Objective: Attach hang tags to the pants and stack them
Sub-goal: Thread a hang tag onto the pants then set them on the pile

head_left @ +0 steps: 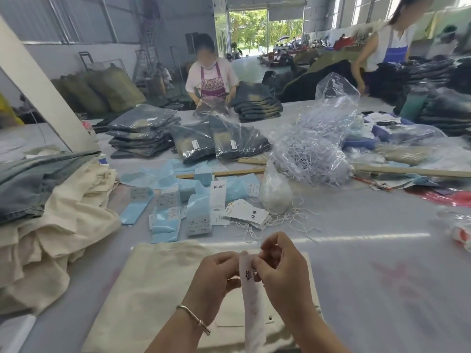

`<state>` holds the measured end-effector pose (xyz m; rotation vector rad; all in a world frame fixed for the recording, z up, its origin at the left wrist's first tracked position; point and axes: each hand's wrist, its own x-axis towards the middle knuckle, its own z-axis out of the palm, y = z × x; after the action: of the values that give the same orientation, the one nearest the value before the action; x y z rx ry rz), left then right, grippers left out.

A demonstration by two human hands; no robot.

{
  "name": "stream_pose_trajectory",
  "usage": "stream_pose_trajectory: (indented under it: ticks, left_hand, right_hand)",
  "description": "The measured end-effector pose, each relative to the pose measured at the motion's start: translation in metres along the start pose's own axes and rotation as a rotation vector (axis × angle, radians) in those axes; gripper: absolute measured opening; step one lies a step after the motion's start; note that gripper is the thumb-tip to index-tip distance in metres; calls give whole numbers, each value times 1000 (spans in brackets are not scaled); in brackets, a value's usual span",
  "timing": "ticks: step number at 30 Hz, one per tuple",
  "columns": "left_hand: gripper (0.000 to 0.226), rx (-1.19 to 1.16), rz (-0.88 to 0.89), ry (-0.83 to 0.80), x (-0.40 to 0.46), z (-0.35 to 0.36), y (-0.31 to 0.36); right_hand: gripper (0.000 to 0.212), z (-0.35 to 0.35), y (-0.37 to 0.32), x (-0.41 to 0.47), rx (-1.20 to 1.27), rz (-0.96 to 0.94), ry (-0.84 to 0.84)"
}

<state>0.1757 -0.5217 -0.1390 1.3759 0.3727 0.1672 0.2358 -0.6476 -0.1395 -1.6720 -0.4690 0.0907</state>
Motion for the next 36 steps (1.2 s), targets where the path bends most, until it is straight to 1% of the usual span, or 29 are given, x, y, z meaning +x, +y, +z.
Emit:
stream_pose_trajectory:
  ticks: [3, 5, 7, 9, 12, 14, 15, 16, 17, 19, 20, 21, 23, 25, 26, 28, 30, 31, 32, 34, 36]
  left_hand:
    - [21, 2, -49, -27, 2, 10, -4]
    - [16, -3, -47, -23, 4, 17, -8]
    - [5, 65, -22, -13, 6, 26, -10]
    - [12, 241, 27, 16, 9, 35, -11]
    - [10, 512, 125, 81, 12, 45, -10]
    - [13, 657, 208, 114, 13, 49, -7]
    - [15, 734, 264, 128, 13, 51, -5]
    - [17, 798, 333, 143, 14, 53, -2]
    - [18, 834, 404, 153, 14, 56, 0]
    - [21, 838, 507, 157, 16, 62, 3]
    - [21, 830, 529, 156, 16, 65, 4]
    - [20, 824, 530, 153, 18, 67, 3]
    - [16, 813, 500, 135, 20, 69, -2]
    - [14, 791, 457, 112, 22, 71, -10]
    - [12, 779, 439, 98, 23, 72, -14]
    - [10, 771, 403, 63, 26, 77, -22]
    - [9, 767, 354, 21, 31, 79, -28]
    - [9, 763, 320, 1, 34, 79, -33]
    - [10, 770, 284, -14, 37, 79, -38]
    - [12, 831, 220, -26, 41, 75, -52]
    - [12, 898, 155, -33, 43, 70, -67]
  right_hand:
    - [32, -14, 5, -1, -3, 28, -31]
    - [31, -24, 8, 1, 9, 54, -55]
    - [28, -33, 11, 3, 33, 91, -91]
    - [24, -41, 12, 5, 61, 137, -132]
    - [28, -48, 12, 6, 20, 208, -135]
    - [37, -56, 9, 8, -128, 170, -69]
    - [41, -60, 6, 10, -163, 139, -59]
    - [42, -64, 3, 12, -137, 120, -82]
    - [42, -66, 0, 14, -57, 123, -134]
    - [34, -71, -3, 17, 146, 183, -259]
    - [26, -72, -3, 18, 216, 215, -294]
    - [18, -75, -3, 18, 251, 243, -302]
    - [7, -79, 3, 18, 253, 298, -255]
    - [7, -84, 11, 15, 147, 308, -209]
    - [10, -87, 15, 14, 38, 279, -190]
    - [13, -94, 20, 13, -280, 187, -117]
    - [11, -102, 21, 14, -646, 98, 18]
    - [9, -109, 20, 15, -786, 58, 103]
    - [9, -115, 20, 16, -872, 14, 182]
    - [9, -128, 21, 19, -947, -71, 288]
    - [6, -134, 24, 20, -984, -142, 316]
